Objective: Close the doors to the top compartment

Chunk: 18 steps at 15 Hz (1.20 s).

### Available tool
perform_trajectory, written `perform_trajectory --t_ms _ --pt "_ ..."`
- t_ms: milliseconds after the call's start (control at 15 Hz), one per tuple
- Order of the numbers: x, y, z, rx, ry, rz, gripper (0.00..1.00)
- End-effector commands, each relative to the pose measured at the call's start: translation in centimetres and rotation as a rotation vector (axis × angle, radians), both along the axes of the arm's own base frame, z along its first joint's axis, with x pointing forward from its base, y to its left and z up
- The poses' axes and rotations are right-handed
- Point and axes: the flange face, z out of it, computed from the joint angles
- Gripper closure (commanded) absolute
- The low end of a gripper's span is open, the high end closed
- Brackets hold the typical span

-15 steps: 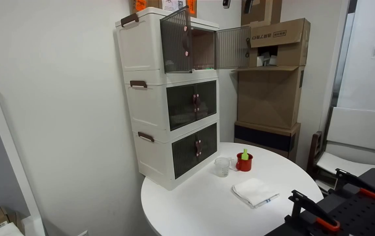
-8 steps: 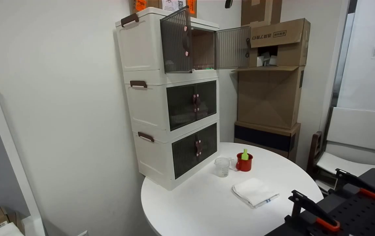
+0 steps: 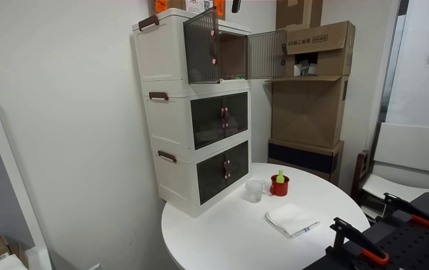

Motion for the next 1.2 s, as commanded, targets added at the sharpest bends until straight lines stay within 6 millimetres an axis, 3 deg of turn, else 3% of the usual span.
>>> perform_trajectory --t_ms 0,600,1133 --pt "2.1 1.1 0.1 -0.033 -0.013 -0.051 0.0" --pt "5.2 2.0 -3.3 -0.235 -0.072 -0.254 0.0" --pt "5.3 -1.2 -1.6 -0.34 -0.234 -0.597 0.0"
